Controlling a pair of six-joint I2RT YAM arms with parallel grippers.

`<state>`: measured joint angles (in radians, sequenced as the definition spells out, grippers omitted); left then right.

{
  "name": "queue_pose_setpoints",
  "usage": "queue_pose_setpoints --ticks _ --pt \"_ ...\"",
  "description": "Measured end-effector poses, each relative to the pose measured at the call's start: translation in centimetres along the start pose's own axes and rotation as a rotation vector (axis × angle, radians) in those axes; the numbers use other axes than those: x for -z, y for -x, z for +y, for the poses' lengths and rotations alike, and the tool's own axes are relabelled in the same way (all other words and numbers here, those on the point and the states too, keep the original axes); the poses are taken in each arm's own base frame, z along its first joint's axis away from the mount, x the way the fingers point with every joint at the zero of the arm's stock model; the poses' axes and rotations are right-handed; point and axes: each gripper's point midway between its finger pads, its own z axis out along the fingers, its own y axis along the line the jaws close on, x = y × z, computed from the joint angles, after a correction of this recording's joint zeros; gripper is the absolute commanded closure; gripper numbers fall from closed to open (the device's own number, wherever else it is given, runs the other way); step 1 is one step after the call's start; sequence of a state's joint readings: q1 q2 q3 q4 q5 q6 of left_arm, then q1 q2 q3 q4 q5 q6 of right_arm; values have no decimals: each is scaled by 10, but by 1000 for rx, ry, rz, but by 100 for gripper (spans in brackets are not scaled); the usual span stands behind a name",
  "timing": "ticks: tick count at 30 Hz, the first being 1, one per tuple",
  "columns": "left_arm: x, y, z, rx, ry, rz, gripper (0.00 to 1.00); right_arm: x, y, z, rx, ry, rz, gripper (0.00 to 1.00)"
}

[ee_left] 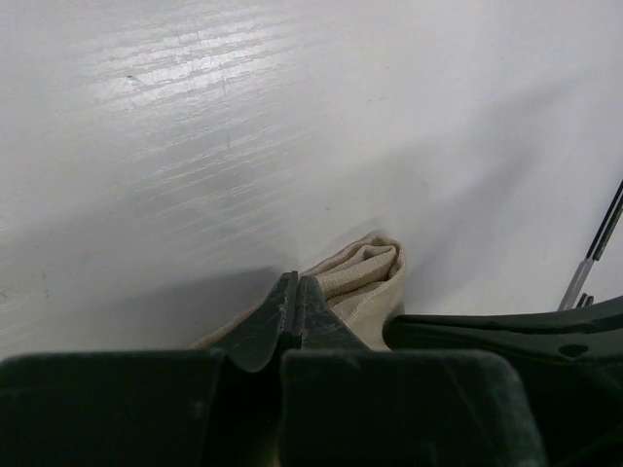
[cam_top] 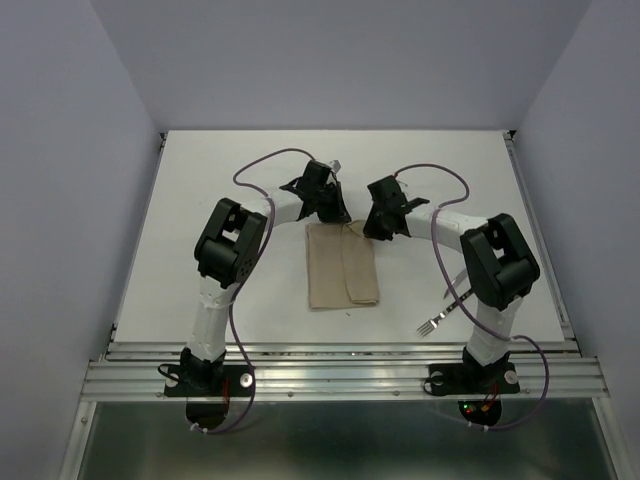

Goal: Fold the napkin into a case and place the utensils inside
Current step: Smooth out the 2/3-rectangle-folded napkin at the center of the board.

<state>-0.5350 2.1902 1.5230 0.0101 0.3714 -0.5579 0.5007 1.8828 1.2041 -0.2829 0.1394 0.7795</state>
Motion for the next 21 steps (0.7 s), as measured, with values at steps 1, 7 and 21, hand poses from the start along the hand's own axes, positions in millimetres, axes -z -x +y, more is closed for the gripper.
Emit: queue_pose_setpoints --ticks 1,7,21 --pt "0 0 0 -2 1 0 100 2 0 0 2 0 0 89" --pt "0 0 1 -18 2 -1 100 17 11 5 19 7 -21 89" --pt "0 0 2 -30 2 -1 100 -14 23 22 39 -4 -17 89"
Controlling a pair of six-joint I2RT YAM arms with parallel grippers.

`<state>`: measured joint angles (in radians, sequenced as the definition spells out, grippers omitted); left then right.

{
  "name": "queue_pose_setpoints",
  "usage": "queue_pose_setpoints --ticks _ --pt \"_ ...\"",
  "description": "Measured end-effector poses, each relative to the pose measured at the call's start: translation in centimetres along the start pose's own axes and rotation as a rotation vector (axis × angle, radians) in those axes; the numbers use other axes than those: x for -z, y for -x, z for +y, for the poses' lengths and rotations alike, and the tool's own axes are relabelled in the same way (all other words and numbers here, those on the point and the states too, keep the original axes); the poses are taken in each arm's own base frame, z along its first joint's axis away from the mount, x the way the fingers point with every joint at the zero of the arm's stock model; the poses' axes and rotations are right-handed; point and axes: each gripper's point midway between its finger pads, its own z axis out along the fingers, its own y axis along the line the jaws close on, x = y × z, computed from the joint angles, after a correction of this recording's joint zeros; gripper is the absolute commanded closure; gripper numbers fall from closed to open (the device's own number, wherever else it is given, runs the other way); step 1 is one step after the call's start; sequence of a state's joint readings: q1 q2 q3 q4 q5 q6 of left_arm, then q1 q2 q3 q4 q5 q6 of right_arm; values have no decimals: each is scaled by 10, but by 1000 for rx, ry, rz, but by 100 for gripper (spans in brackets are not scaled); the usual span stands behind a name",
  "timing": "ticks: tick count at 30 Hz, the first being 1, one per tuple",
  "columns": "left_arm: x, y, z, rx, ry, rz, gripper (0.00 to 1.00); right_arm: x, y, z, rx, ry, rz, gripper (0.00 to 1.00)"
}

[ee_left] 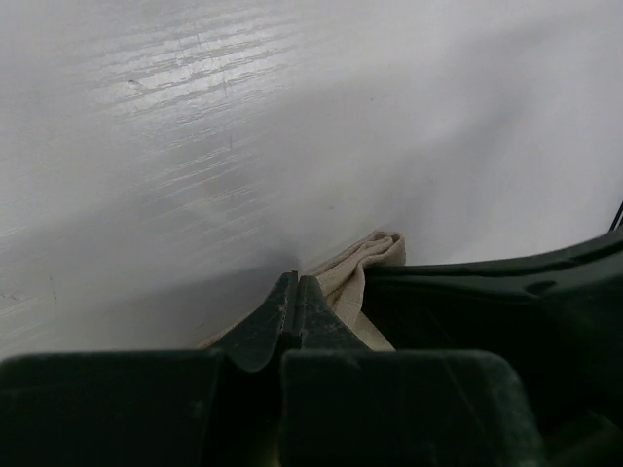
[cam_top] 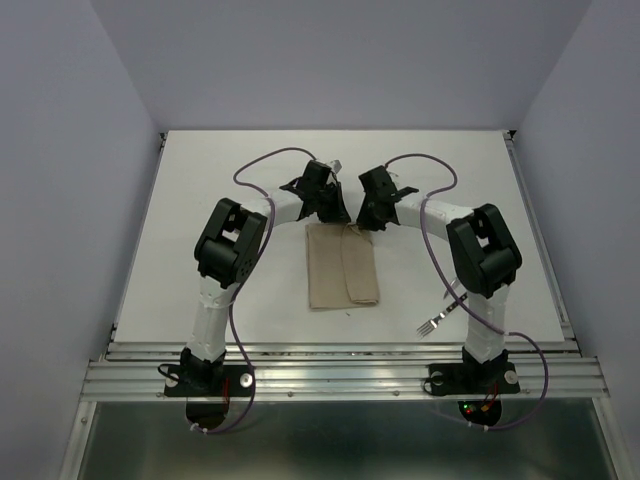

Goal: Fold the napkin into a case and place the utensils inside
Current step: Smooth out the 2/3-rectangle-folded napkin at the center of the board, then pick up the 2/3-rectangle-folded napkin from the center of the board.

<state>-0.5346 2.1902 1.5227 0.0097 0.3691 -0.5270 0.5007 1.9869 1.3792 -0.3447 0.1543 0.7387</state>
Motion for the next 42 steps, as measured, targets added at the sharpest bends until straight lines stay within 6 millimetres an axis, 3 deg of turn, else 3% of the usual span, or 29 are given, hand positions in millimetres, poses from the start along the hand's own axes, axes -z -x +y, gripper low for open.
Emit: queue_pose_setpoints --ticks 4,8,13,18,19,20,22,24,28,33,42 --pt "1 0 2 -6 15 -2 99 -9 -3 -2 -16 -14 4 89" --pt "5 5 4 -19 49 -1 86 -10 -4 -3 -50 -22 -1 89" --pt "19 19 8 -46 105 -27 78 -10 -3 -6 -91 -33 -17 89" --pt "50 37 7 -67 168 -77 77 -8 -4 -10 -113 -38 -37 89" --pt "61 40 7 -66 189 -90 72 -7 -5 -12 -115 -40 -39 89" --pt "67 43 8 -66 198 -101 61 -5 -7 -15 -119 -46 -42 89" --pt "82 44 9 -61 219 -119 55 0 -10 -21 -120 -54 -42 89" --pt "97 37 15 -49 247 -134 47 5 -15 -29 -123 -65 -43 89" --pt "113 10 36 -16 306 -108 43 12 -22 -38 -126 -78 -41 89" --pt "105 -22 57 11 336 -35 43 12 -22 -38 -127 -76 -41 89" --pt "89 -34 63 9 317 9 43 12 -22 -38 -130 -76 -41 89"
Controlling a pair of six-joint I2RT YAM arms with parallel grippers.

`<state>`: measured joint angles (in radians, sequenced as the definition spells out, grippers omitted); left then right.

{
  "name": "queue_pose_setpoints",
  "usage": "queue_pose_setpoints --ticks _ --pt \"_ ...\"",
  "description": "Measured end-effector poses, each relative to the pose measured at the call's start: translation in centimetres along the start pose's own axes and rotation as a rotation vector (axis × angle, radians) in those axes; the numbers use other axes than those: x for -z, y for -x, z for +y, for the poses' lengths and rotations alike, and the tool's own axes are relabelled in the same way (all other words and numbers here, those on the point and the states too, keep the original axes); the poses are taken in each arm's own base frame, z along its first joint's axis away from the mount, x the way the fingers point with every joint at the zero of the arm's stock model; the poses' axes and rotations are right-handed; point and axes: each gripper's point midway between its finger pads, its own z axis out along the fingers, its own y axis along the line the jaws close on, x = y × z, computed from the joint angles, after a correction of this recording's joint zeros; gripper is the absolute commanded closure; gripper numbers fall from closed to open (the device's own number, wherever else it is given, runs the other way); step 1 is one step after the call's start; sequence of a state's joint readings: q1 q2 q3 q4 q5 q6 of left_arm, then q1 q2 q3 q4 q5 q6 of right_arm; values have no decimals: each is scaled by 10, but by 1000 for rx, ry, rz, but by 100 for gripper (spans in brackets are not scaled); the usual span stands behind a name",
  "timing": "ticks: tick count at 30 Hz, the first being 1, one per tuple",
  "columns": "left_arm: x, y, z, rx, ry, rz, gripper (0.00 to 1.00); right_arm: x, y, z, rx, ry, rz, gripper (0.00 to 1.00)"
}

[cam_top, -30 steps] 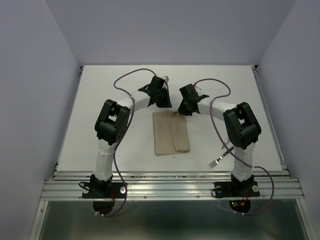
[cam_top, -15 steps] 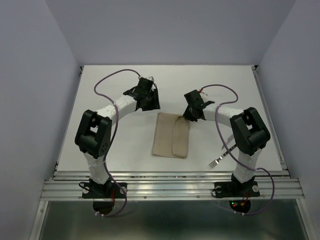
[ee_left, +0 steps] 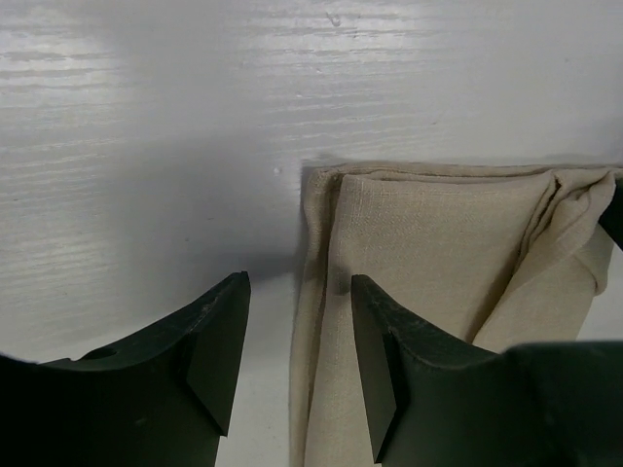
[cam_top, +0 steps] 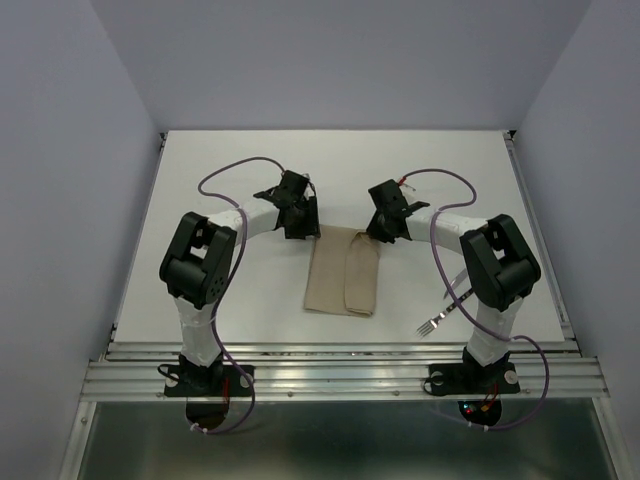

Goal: Fold the napkin into a case and place the utensils inside
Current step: Pick up the 2/3-rectangle-folded napkin from the center of the board.

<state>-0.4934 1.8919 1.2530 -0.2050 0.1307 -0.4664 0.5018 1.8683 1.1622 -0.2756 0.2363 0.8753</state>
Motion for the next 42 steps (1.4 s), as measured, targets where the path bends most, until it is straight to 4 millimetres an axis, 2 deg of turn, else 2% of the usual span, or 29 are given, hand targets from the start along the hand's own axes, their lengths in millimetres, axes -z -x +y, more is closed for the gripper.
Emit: queue_pose_setpoints --ticks 3,6,11,16,20,23,35,42 --pt "-9 -8 3 3 6 28 43 0 0 0 0 0 0 89" --pt "-10 -7 0 -1 -8 23 43 0 0 0 1 0 0 89" --pt "-15 -3 -5 0 -17 16 52 0 0 0 5 1 1 89" --pt "-21 -1 -9 -4 -5 8 66 0 0 0 7 1 1 89" --pt "-23 -3 -12 -5 3 18 81 0 0 0 7 1 0 89" --pt "-25 -2 -14 -8 21 26 100 0 0 0 7 2 1 89" --pt "-18 -1 -18 -12 40 42 100 0 0 0 -30 -7 1 89" --pt "-5 6 -35 1 -20 32 100 0 0 0 -77 -39 15 96"
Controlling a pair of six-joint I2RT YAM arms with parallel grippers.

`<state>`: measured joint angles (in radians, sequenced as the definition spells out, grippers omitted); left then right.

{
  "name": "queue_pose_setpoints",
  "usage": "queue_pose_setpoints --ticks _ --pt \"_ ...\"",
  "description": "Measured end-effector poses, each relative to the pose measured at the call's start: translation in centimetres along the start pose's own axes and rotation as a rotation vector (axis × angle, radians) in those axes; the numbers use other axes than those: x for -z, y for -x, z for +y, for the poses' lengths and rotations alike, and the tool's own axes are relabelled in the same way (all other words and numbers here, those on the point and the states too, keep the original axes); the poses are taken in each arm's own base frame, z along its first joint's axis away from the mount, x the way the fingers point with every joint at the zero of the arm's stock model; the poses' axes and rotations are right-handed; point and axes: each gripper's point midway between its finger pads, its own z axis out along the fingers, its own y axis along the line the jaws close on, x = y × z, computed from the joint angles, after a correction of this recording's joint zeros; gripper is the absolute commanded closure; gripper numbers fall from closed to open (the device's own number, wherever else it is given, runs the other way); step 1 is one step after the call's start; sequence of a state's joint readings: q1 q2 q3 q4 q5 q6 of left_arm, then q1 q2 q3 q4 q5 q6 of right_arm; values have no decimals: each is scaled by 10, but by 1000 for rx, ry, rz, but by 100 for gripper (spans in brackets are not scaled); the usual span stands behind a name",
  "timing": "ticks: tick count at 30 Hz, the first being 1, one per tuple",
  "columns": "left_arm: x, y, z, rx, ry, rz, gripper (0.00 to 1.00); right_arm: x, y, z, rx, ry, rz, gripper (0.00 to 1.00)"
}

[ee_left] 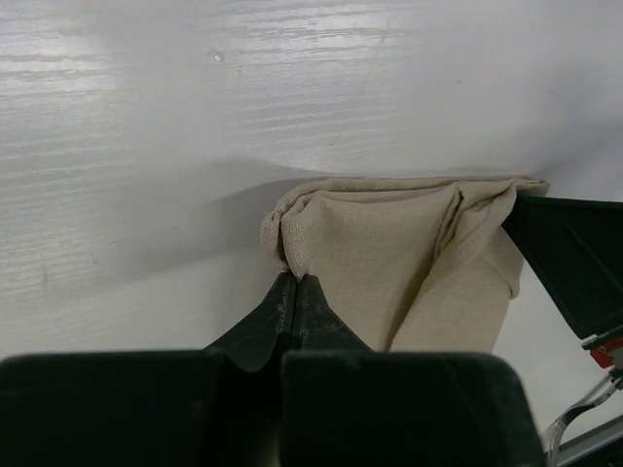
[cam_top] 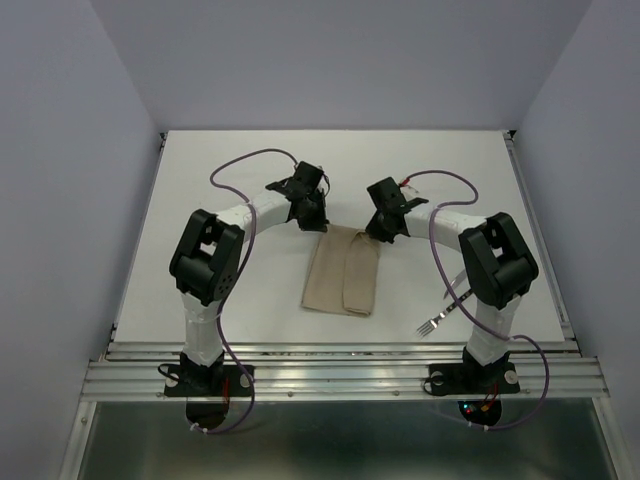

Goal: Fold the napkin into a case and place the utensils inside
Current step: Pick up the 2/3-rectangle-folded napkin from the center of the board, then fold the 2/3-rectangle-folded napkin at the center of the board.

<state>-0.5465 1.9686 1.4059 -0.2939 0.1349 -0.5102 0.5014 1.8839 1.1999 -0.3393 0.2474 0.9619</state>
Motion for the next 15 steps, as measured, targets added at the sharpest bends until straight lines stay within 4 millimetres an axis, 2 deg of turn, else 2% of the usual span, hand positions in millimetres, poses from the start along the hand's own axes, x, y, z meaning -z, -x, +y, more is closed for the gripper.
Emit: queue_pose_setpoints --ticks 5,12,15 --pt "4 4 -11 -3 -29 -13 100 0 -1 0 -56 -33 13 96" --pt "12 33 -32 -25 -69 -67 100 0 -3 1 -160 -46 28 95" --pt "13 36 -38 -43 -86 -76 100 0 -4 3 -196 -45 36 94"
